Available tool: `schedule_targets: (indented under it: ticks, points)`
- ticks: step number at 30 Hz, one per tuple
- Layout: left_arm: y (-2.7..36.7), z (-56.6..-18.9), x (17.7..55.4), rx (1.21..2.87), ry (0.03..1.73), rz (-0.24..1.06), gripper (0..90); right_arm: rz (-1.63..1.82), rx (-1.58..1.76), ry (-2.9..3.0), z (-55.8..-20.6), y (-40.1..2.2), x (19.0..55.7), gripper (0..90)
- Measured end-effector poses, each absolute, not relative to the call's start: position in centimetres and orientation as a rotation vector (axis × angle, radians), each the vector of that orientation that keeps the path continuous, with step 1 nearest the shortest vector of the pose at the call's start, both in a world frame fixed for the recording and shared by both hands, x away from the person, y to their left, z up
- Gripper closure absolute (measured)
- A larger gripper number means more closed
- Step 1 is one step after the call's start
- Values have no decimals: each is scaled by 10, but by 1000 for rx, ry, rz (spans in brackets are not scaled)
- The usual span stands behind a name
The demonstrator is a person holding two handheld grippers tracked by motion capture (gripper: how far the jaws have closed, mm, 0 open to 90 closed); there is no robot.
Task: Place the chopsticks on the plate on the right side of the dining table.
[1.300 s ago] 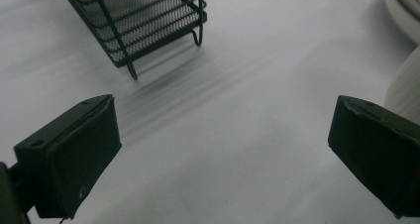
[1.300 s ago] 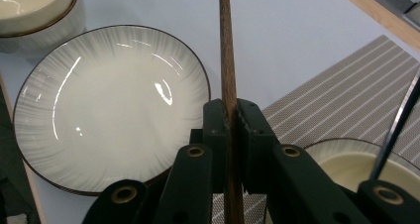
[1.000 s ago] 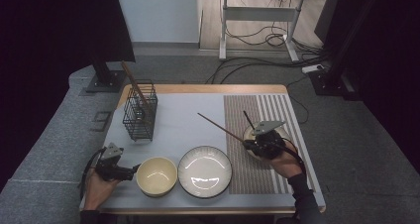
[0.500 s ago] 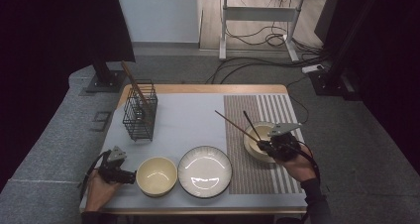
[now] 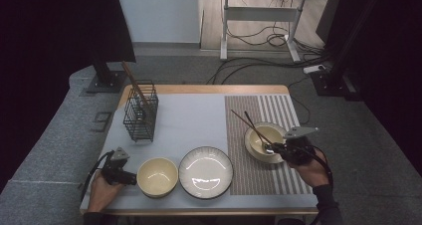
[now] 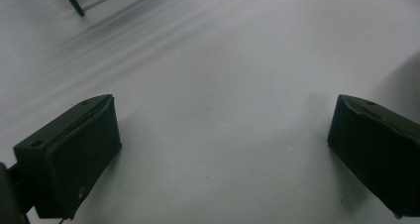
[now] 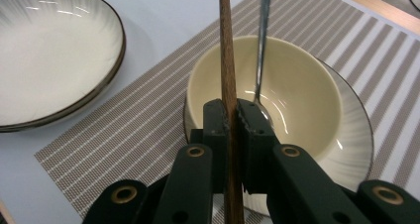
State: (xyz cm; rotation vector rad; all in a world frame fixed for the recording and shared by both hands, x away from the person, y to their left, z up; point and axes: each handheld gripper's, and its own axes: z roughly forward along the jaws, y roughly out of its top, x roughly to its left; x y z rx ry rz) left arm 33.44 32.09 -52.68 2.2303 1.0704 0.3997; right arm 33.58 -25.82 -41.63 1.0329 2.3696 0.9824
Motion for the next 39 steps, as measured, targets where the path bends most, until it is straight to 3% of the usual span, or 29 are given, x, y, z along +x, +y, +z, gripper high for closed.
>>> schedule_targets:
  ticks: [22,39]
  points:
    - [321,-527,335,2228,1071,396,0,927,1179,2257,-420,-296,334,835]
    - [321,-527,335,2228,1072,395,0,848,1297,2207,-446,-321,339,836]
